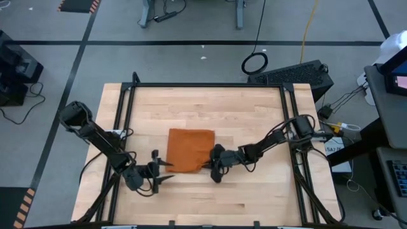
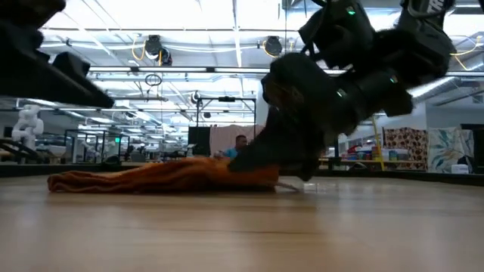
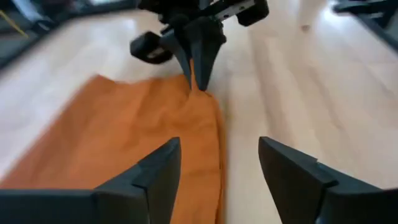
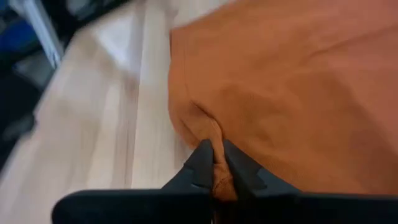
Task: Roll towel
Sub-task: Roll the brown towel
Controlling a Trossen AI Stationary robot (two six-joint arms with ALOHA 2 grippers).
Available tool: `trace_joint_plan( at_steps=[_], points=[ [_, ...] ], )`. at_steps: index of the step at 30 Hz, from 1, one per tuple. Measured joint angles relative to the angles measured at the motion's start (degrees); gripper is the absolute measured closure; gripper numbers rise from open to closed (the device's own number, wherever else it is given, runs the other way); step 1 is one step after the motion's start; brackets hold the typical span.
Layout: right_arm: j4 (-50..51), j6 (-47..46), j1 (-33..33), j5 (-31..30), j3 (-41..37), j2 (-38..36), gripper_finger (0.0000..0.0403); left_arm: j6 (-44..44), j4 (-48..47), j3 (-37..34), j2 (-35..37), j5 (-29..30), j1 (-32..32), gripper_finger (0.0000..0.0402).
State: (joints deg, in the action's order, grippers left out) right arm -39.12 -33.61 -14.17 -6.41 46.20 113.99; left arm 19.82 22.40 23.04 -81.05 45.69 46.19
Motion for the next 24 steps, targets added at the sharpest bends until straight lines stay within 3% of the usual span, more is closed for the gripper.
trace_joint_plan(
  at_steps=[3, 11, 16, 24],
  points=[
    [1.6, -2.7, 1.4, 1.1, 0.1, -1.8, 0.0397, -3.9, 0.8, 1.4, -2.5, 2.4, -2.1, 0.0176],
    [-1.4, -5.2, 3.3, 2.5, 0.2, -2.7, 0.0397, -18.2, 15.3, 4.5, -12.2, 2.4, -8.9, 0.0175],
    [-1.7, -5.9, 4.2, 2.5, 0.2, -2.7, 0.0397, -17.3, 15.7, 6.4, -17.0, -2.9, -13.6, 0.0174],
    [-1.9, -6.2, 5.1, 2.4, 0.2, -2.7, 0.0397, -17.2, 16.7, 9.8, -22.1, -3.9, -14.7, 0.0174]
  ],
)
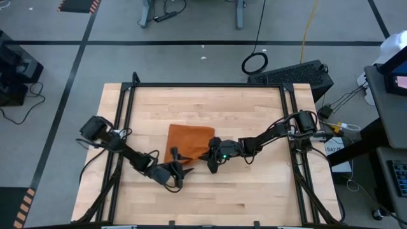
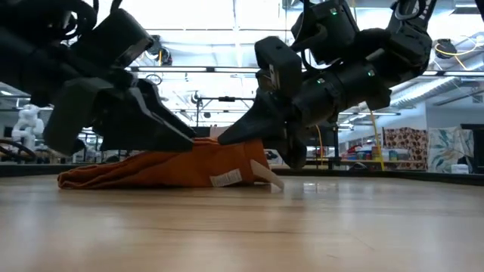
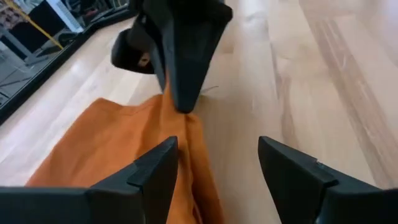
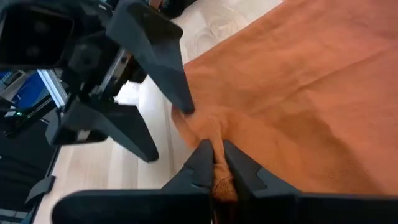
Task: Roll towel
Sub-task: Roll the brown towel
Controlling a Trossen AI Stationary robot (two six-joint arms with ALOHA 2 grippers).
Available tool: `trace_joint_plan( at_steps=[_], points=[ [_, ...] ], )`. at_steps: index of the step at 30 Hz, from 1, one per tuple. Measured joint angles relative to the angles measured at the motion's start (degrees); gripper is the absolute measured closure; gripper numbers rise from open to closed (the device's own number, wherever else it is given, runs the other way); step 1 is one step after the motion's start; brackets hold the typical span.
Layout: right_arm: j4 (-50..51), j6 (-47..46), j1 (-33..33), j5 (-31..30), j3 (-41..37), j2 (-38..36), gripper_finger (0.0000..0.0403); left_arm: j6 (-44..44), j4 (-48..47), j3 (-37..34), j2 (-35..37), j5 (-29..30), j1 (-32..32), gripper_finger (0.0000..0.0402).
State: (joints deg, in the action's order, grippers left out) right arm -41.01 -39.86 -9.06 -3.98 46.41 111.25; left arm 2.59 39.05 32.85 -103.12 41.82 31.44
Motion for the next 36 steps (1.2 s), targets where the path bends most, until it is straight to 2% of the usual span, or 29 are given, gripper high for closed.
trace_joint_plan(
  at_steps=[8, 12, 18, 20, 23, 27, 30, 33, 36],
  points=[
    [-0.9, 0.0, 0.1, 1.0, 0.0, -0.1, 0.0397, -0.9, -0.9, 2.8, -5.3, 1.9, -3.2, 0.0174],
    [-0.8, 0.0, 0.1, 1.3, 0.0, -0.1, 0.0397, -3.8, -0.8, 4.8, -5.5, 2.9, -2.1, 0.0175],
    [-0.5, 0.0, 0.1, 1.3, 0.1, -0.1, 0.0397, -9.9, -0.2, 7.3, -4.8, 14.1, 3.3, 0.0175],
    [-0.7, 0.0, 0.1, 1.1, 0.1, -0.1, 0.0397, -9.8, -0.8, 7.3, -4.8, 13.7, 3.2, 0.0175],
    [-0.8, 0.0, 0.1, 1.2, 0.1, -0.1, 0.0397, -4.5, -2.9, 7.3, -5.1, 11.1, 1.3, 0.0168],
    [-0.8, 0.0, 0.1, 1.3, 0.1, -0.1, 0.0397, -3.6, -5.8, 7.2, -6.1, 12.3, -0.2, 0.0155],
    [-1.0, 0.0, 0.1, 1.3, 0.1, -0.1, 0.0397, -4.4, -5.8, 7.2, -6.4, 8.0, -1.6, 0.0153],
    [-1.0, 0.0, 0.1, 1.3, 0.1, -0.1, 0.0397, -1.8, -5.8, 7.2, -6.4, 5.2, -2.7, 0.0174],
    [-1.1, 0.0, 0.1, 1.3, 0.1, -0.1, 0.0396, -1.5, -5.8, 7.2, -6.4, 6.4, -2.9, 0.0246]
  ],
)
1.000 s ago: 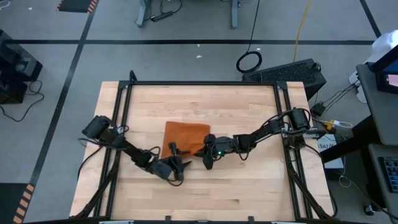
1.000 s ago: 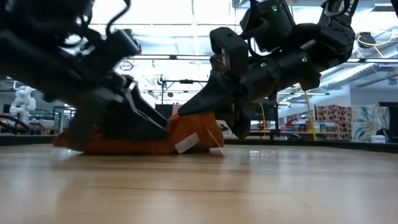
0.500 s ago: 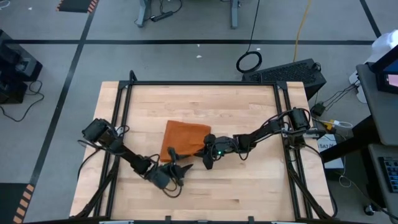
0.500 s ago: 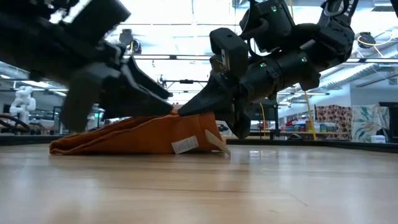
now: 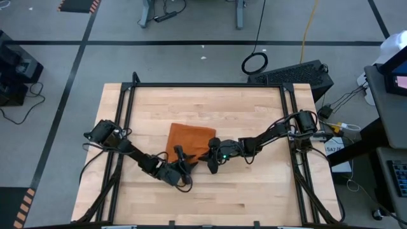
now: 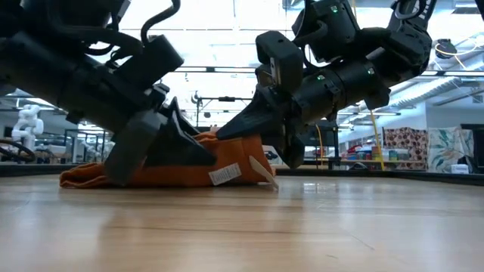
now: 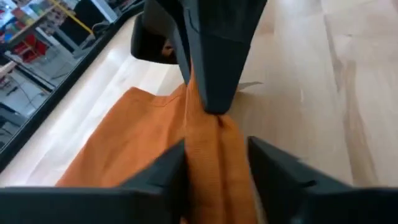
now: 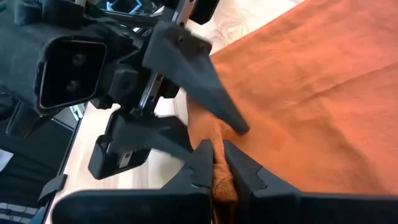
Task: Roll towel
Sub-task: Roll the brown towel
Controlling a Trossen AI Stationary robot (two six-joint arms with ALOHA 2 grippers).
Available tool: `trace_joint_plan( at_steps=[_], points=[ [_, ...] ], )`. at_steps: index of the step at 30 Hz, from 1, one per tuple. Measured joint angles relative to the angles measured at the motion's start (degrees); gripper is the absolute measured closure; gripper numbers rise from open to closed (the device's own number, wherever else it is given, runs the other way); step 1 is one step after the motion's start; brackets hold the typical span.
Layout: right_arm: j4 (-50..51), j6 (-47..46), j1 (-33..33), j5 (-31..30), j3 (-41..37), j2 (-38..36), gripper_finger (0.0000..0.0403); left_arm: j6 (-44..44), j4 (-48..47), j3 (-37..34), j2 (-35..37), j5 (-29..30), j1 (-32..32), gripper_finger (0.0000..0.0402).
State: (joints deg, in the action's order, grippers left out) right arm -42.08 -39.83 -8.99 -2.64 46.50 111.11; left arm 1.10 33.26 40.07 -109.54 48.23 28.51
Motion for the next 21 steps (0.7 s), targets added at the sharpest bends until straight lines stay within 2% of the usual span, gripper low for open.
trace_joint_plan(
  at_steps=[3, 4, 6, 9, 12, 16, 18, 21],
  points=[
    [0.0, 0.5, 0.0, 0.0, 0.0, 0.0, 0.0394, 2.2, 0.0, 0.0, 0.0, -0.7, -0.8, 0.0359],
    [0.0, 1.2, 0.0, 0.1, 0.0, 0.0, 0.0391, 3.4, 0.0, 0.0, 0.3, -1.5, -1.1, 0.0379],
    [0.0, 3.7, -0.3, 0.1, 0.0, 0.0, 0.0381, 5.2, 0.0, 0.0, 1.1, -5.0, -1.6, 0.0385],
    [-0.1, 13.4, -1.6, 0.1, 0.0, 0.0, 0.0348, 8.1, -0.2, 0.0, 2.9, -11.9, -2.3, 0.0389],
    [0.3, 23.3, -3.5, -0.1, 0.0, 0.0, 0.0294, 10.4, -1.5, 0.0, 5.2, -19.0, -3.3, 0.0396],
    [1.8, 30.0, -5.5, -1.1, 0.0, 0.0, 0.0212, 13.9, -5.5, 0.0, 7.3, -23.7, -4.8, 0.0395],
    [3.1, 33.2, -6.8, -4.0, 0.0, -0.4, 0.0174, 15.7, -6.8, 0.0, 7.6, -26.4, -5.6, 0.0395],
    [6.1, 36.4, -9.4, -12.0, 0.0, -1.3, 0.0138, 17.8, -6.8, 0.0, 7.6, -31.7, -6.9, 0.0395]
  ],
)
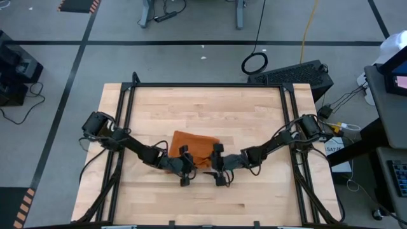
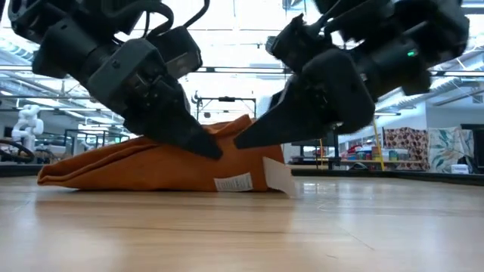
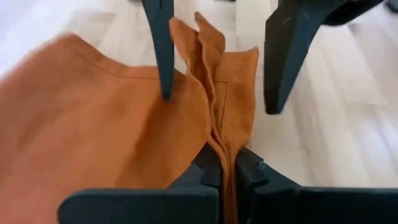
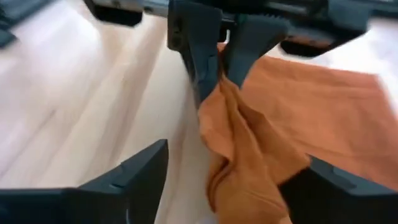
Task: Roll towel
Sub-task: Roll the brown towel
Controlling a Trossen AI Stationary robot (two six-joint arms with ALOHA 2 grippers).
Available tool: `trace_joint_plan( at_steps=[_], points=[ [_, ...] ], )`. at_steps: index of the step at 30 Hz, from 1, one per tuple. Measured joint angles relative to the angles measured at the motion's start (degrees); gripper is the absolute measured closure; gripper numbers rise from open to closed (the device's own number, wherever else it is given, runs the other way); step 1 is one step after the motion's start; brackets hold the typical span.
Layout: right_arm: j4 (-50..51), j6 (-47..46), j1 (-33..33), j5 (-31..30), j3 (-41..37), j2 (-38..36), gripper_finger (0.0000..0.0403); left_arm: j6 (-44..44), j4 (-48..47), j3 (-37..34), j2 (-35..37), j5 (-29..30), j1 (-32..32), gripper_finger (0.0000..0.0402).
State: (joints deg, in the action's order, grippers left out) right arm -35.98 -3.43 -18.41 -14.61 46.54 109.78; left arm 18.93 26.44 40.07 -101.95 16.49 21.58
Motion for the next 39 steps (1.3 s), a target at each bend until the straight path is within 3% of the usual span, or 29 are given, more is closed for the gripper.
trace_joint_plan(
  at_steps=[4, 9, 21, 26, 29, 33, 39],
  points=[
    [0.7, 3.6, -3.5, -6.0, 0.0, 0.0, 0.0138, 2.9, 0.1, 0.0, 0.0, -3.4, -1.4, 0.0395],
    [0.2, 3.7, -6.4, -15.0, 0.0, 0.0, 0.0187, 3.3, 2.4, 0.0, 0.0, -8.8, -2.7, 0.0395],
    [-1.4, -1.9, -6.2, -13.6, 0.0, 0.0, 0.0329, 3.3, 3.1, 0.0, 0.0, -10.6, -3.3, 0.0395],
    [-2.8, -3.6, -6.0, -11.0, 0.0, 0.0, 0.0391, 3.1, 3.2, 0.0, 0.0, -7.3, -3.2, 0.0392],
    [-1.5, -6.1, -6.0, -11.3, 0.0, 0.0, 0.0394, 1.5, 3.0, 0.0, 0.0, -5.3, -2.5, 0.0360],
    [1.8, -12.4, -6.5, -12.7, 0.0, 0.0, 0.0399, 2.2, 2.7, 0.0, 0.8, -2.9, -1.2, 0.0283],
    [2.1, -16.4, -8.0, -15.6, 0.0, 0.0, 0.0400, 9.1, -9.3, 0.0, 4.9, -1.2, 3.1, 0.0172]
  ],
)
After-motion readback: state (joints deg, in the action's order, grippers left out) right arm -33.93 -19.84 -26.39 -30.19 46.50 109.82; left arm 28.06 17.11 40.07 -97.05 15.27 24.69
